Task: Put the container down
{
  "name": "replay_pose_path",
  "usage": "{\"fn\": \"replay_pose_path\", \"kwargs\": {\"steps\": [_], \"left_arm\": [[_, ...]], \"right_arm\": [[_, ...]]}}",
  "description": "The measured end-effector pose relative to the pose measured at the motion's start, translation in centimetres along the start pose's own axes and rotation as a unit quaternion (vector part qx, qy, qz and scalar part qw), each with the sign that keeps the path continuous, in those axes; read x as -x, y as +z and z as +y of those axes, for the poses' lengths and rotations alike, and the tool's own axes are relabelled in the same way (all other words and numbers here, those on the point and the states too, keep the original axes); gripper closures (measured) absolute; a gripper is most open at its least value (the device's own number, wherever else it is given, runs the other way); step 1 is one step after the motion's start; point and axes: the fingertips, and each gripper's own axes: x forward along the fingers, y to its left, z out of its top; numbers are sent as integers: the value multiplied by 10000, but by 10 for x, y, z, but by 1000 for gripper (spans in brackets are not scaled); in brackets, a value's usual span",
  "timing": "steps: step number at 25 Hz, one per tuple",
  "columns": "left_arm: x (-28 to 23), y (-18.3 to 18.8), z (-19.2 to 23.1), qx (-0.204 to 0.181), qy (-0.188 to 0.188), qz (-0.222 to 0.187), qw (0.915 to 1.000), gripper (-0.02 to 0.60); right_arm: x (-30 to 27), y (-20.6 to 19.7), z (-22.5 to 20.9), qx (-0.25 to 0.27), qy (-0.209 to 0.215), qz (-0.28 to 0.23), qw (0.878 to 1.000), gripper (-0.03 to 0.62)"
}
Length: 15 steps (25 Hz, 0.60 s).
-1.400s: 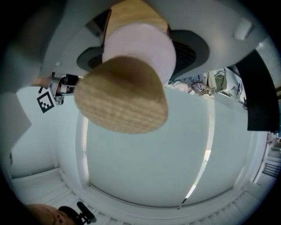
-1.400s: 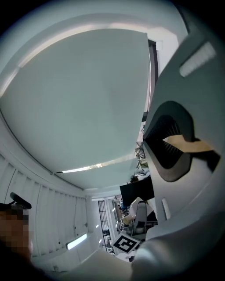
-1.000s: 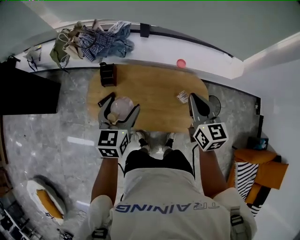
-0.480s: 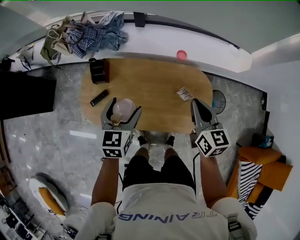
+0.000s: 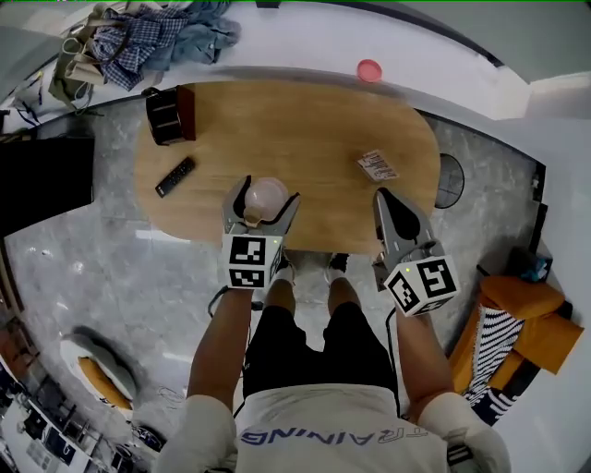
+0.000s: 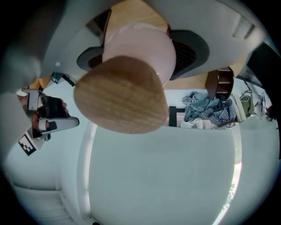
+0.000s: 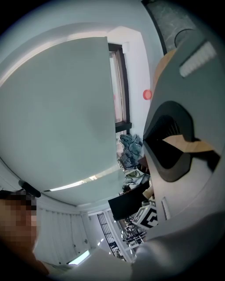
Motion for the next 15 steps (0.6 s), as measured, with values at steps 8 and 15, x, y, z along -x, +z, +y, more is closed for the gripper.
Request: {"fn": "replay_pose_path", "kwargs": {"steps": [8, 15], "left_arm": [[-82, -68, -13, -166, -282, 466, 9984, 172], [-146, -123, -17, -594, -460, 924, 9929, 172]], "right_arm": [[-18, -42, -4, -42, 192, 371, 9991, 579], [-39, -79, -15, -216, 243, 469, 9984, 579]]}}
